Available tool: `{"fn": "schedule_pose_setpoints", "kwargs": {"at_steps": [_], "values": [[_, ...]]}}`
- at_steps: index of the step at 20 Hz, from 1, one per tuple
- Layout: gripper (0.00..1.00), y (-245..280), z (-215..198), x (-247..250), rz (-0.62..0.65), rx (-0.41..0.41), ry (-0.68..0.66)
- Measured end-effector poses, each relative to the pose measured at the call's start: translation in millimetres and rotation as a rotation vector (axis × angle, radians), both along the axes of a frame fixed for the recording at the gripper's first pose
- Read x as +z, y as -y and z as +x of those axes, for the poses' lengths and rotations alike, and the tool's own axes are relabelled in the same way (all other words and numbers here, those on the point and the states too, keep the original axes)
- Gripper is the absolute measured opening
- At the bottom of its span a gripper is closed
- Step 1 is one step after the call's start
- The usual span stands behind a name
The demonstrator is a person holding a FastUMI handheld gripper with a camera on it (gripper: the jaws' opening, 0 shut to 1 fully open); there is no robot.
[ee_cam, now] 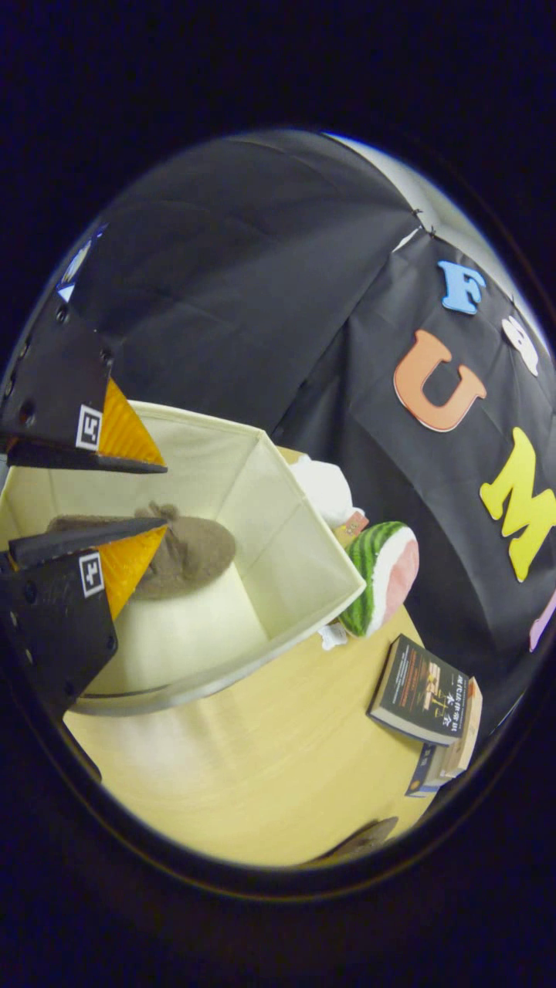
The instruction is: Open the storage box then place both shoes into the box .Put the left shoe in first, then the right shoe, with the right side of both shoes facing outward in a uniform manner.
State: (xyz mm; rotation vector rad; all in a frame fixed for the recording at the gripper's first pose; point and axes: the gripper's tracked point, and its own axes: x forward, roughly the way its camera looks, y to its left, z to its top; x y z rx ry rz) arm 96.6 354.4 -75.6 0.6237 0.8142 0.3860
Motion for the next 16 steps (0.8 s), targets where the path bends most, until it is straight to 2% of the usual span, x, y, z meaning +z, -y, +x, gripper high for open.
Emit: {"fn": "schedule_pose_setpoints", "kwargs": {"at_steps": [3,7,10,12,16], "values": [[0.54,1,-3,3,-0.002,0.017,0.008],[0.75,1,-10,22,-0.05,0.05,0.101],[0.91,11,-16,38,-0.142,0.071,0.197],[0.96,26,-16,53,-0.195,0.063,0.262],[0.96,65,-18,84,-0.233,0.036,0.332]]}}
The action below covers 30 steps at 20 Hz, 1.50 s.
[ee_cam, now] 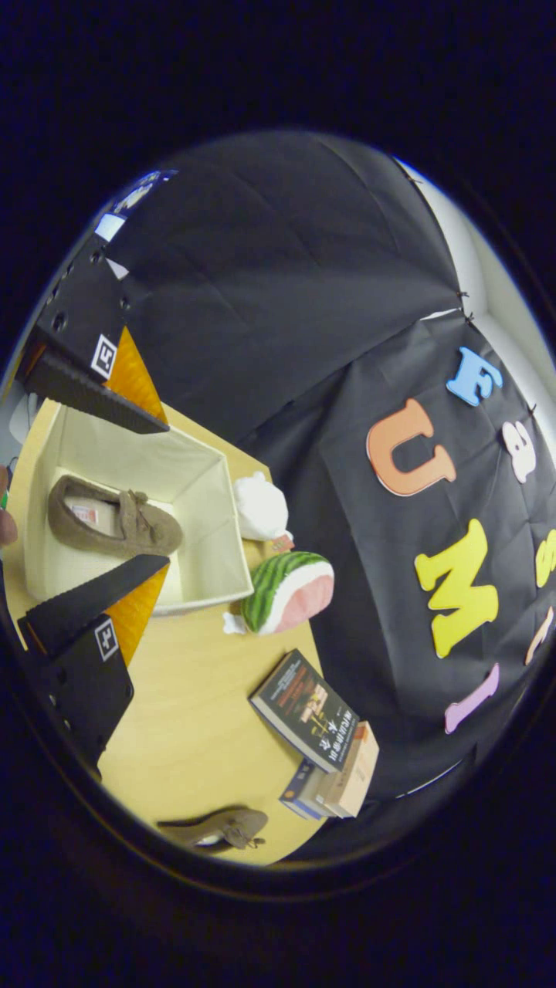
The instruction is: Open the storage box then place both shoes into the box .Put the left shoe in first, then the right shoe, with the right side of both shoes facing outward in a uniform manner.
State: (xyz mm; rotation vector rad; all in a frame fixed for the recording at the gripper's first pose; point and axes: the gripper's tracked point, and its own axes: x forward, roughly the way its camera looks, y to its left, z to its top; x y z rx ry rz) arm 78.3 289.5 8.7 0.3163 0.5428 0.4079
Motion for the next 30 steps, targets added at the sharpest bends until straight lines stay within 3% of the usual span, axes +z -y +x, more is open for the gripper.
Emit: {"fn": "schedule_pose_setpoints", "kwargs": {"at_steps": [7,13,19,24,30], "values": [[0.96,102,5,40,-0.029,-0.072,0.055],[0.96,222,4,32,-0.159,-0.133,0.05],[0.96,355,7,0,-0.319,-0.233,0.001],[0.96,435,22,-57,-0.377,-0.288,-0.131],[0.96,458,26,-123,-0.424,-0.206,-0.339]]}}
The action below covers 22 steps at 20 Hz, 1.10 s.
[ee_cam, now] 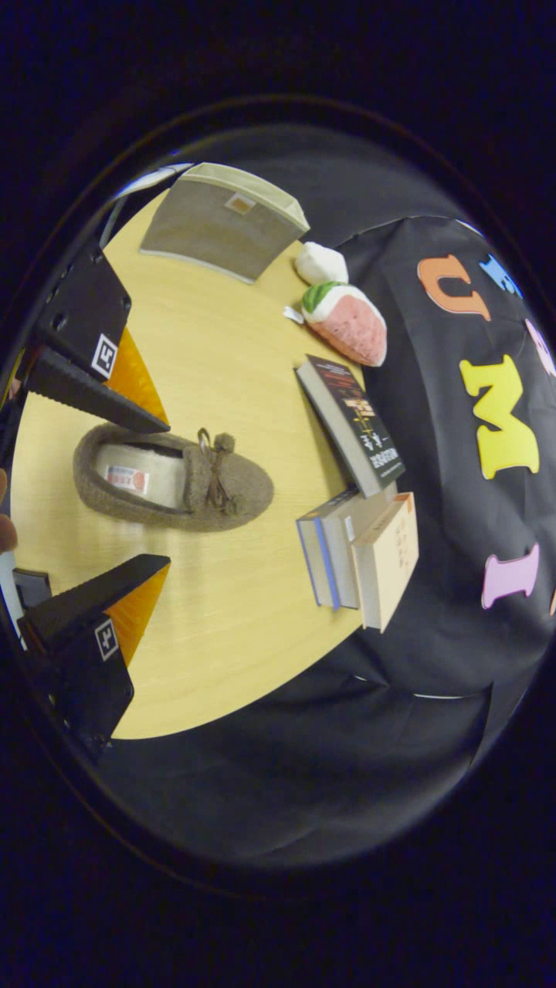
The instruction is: Open the storage box then place both shoes into the box .Put the left shoe in first, then the right shoe, with the right side of both shoes facing outward in a uniform manner.
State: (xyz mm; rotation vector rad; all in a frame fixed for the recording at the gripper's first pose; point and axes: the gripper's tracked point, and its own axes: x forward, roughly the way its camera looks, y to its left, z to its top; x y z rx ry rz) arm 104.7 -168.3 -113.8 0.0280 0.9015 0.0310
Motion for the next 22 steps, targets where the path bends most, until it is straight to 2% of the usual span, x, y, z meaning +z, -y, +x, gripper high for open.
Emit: {"fn": "schedule_pose_setpoints", "kwargs": {"at_steps": [2,6,7,8,11,13,15,16,18,22], "values": [[0.96,3,9,-10,0.005,0.0,-0.025],[0.82,1,17,-30,0.035,0.006,-0.093],[0.71,0,18,-33,0.045,0.004,-0.104],[0.66,0,20,-35,0.049,0.004,-0.115],[0.35,9,23,-40,0.027,-0.02,-0.132],[0.23,10,26,-44,0.026,-0.021,-0.144],[0.23,17,26,-42,0.031,-0.039,-0.15],[0.01,15,29,-45,0.051,-0.039,-0.154],[0.0,17,29,-43,0.112,-0.061,-0.149],[0.0,1,25,-33,0.313,-0.121,-0.151]]}}
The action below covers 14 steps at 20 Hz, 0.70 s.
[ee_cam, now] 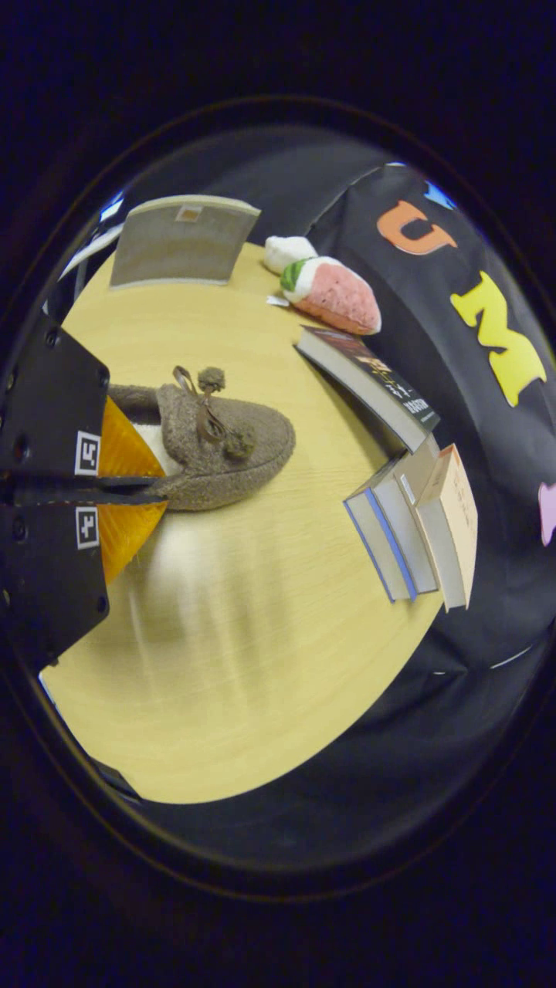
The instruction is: Open the storage box then place both shoes into the box .Put the left shoe in first, then the right shoe, with the right side of both shoes facing outward in a uniform manner.
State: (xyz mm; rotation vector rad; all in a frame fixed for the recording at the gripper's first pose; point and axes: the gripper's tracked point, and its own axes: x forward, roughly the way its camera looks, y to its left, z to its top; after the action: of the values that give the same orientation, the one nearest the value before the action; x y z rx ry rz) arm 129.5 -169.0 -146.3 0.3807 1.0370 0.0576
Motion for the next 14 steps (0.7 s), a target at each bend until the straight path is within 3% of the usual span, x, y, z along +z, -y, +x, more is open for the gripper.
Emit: {"fn": "schedule_pose_setpoints", "kwargs": {"at_steps": [6,14], "values": [[0.0,-52,-7,52,0.064,-0.002,0.089],[0.0,-216,-7,173,0.13,0.08,0.295]]}}
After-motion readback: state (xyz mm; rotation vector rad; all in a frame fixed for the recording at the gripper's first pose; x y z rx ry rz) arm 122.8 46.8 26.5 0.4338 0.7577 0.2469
